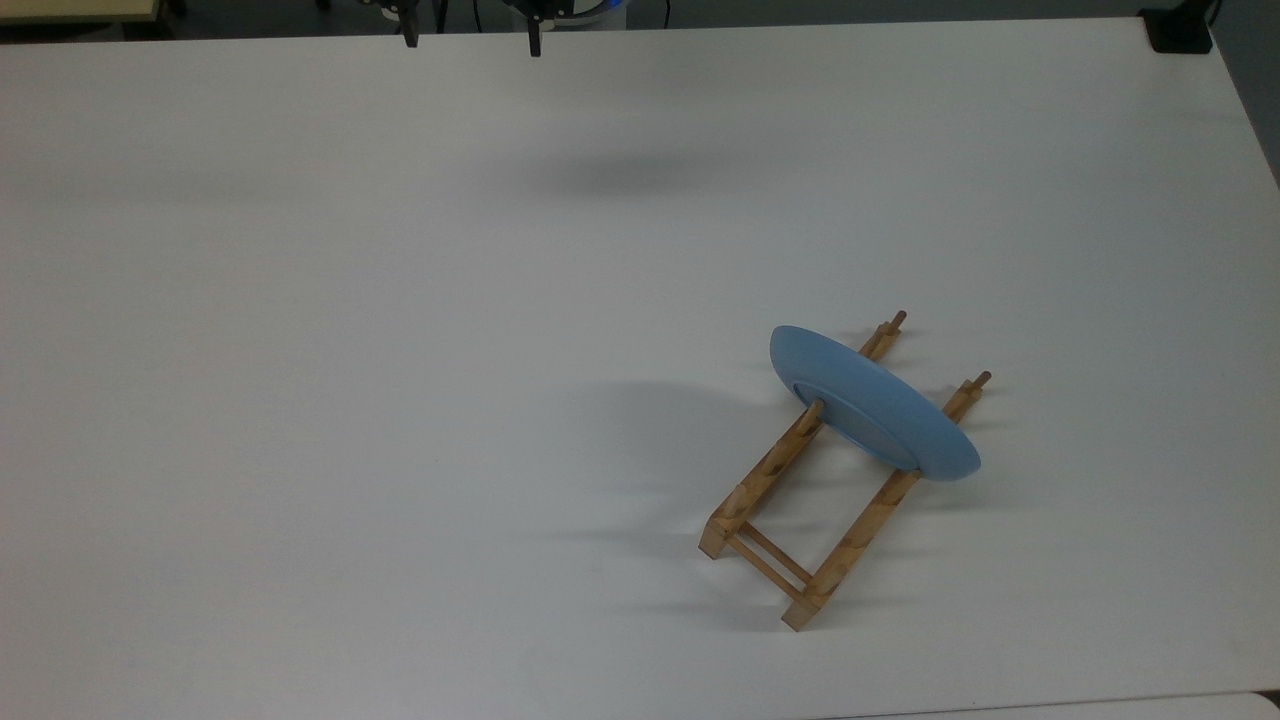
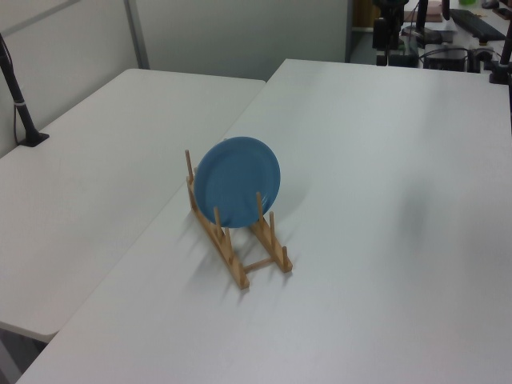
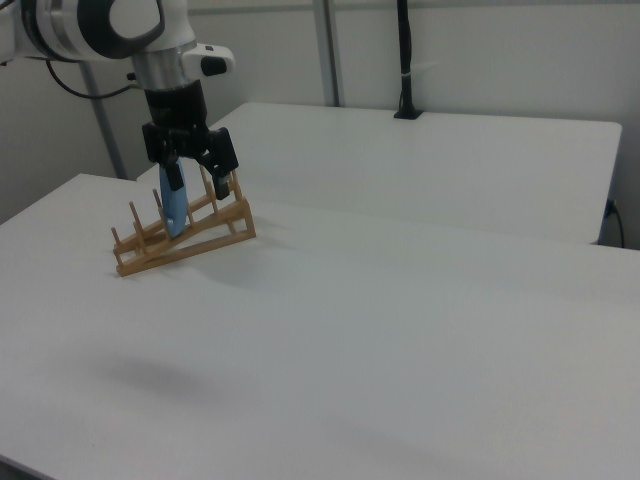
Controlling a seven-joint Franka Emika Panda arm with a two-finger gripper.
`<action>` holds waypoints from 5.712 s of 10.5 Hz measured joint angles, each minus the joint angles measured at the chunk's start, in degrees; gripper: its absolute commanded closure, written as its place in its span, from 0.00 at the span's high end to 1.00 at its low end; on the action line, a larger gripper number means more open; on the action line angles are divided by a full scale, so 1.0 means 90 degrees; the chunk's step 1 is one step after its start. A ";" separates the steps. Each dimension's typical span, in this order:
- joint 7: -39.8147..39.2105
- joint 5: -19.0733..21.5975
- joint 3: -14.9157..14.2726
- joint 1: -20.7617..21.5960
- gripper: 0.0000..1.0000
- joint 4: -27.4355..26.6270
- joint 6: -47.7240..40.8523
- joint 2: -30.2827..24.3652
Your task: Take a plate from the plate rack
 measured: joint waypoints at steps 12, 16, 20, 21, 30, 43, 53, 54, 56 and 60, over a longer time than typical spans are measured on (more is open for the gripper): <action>-0.0011 -0.0005 0.0003 -0.0092 1.00 -0.0019 -0.0055 0.0042; 0.0079 -0.0001 0.0113 0.0261 1.00 0.0046 0.0484 0.0234; 0.0991 -0.0284 0.0150 0.1225 1.00 0.0169 0.2046 0.0555; 0.1238 -0.0624 0.0154 0.1510 1.00 0.0176 0.2364 0.0719; 0.4444 -0.3837 0.0158 0.2856 0.55 0.0581 0.3853 0.2381; 0.4913 -0.4423 0.0158 0.3107 0.29 0.1122 0.3853 0.2801; 0.4913 -0.4423 0.0109 0.3089 0.00 0.1171 0.3852 0.2766; 0.4913 -0.4423 0.0104 0.3076 0.00 0.1175 0.3852 0.2713; 0.4909 -0.4423 0.0101 0.3075 0.00 0.1176 0.3827 0.2577; 0.4871 -0.4410 0.0097 0.3067 0.00 0.1175 0.3589 0.2366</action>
